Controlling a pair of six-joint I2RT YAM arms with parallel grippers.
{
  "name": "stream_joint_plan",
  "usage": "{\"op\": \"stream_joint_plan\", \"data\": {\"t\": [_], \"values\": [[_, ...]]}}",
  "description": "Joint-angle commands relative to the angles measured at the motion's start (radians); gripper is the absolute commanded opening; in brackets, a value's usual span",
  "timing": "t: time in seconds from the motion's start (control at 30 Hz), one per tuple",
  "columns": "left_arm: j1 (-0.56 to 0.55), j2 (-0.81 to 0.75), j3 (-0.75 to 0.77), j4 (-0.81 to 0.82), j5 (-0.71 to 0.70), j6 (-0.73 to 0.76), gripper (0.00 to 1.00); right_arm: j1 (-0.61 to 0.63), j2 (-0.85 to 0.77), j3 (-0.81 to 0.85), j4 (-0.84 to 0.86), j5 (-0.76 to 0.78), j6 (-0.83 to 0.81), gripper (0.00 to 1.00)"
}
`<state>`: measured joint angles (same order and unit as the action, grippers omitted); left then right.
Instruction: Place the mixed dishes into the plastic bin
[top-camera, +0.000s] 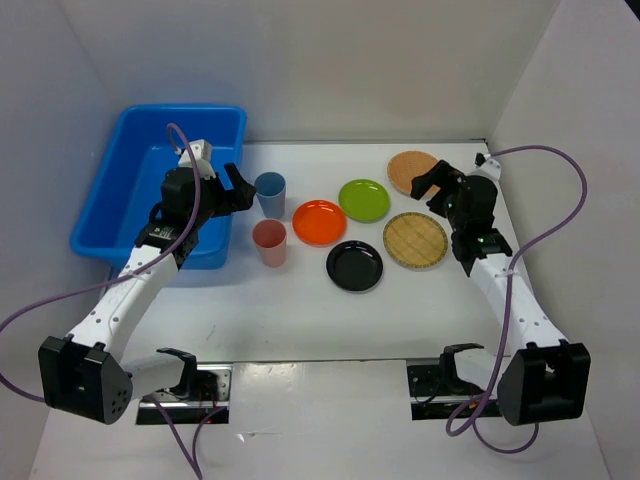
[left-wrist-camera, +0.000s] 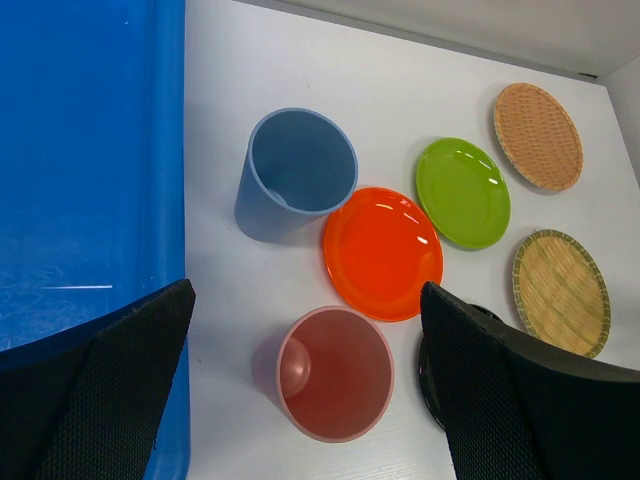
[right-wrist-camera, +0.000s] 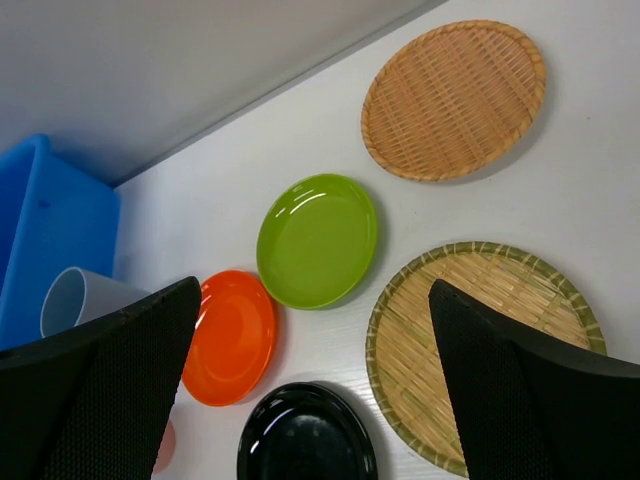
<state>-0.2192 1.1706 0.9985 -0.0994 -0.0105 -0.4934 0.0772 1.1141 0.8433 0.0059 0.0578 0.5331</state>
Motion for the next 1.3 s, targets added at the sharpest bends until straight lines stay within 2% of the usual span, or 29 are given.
{"op": "stream_joint_plan", "data": {"t": [0.0, 0.3, 0.47, 0.7, 0.97, 1.27], "values": [[-0.003, -0.028, 0.008, 0.046, 0.003, 0.015, 1.00, 0.007, -0.051, -0.004, 0.054, 0.010, -0.028, 1.00], [-0.022, 0.011, 0.029, 0.067, 0.107, 0.079, 1.00, 0.007, 0.012, 0.014, 0.086, -0.036, -0.050, 1.00], [-0.071, 0.102, 0.138, -0.043, 0.138, 0.139, 1.00, 0.007, 0.055, 0.014, 0.100, -0.036, -0.062, 1.00], [-0.193, 0.239, 0.227, -0.174, -0.025, 0.164, 1.00, 0.029, 0.112, 0.033, 0.137, -0.046, -0.062, 1.00], [-0.279, 0.359, 0.316, -0.316, -0.175, 0.154, 1.00, 0.029, 0.161, 0.054, 0.137, -0.046, -0.062, 1.00], [-0.353, 0.370, 0.282, -0.326, -0.149, 0.144, 1.00, 0.029, 0.170, 0.054, 0.137, -0.046, -0.051, 1.00]]}}
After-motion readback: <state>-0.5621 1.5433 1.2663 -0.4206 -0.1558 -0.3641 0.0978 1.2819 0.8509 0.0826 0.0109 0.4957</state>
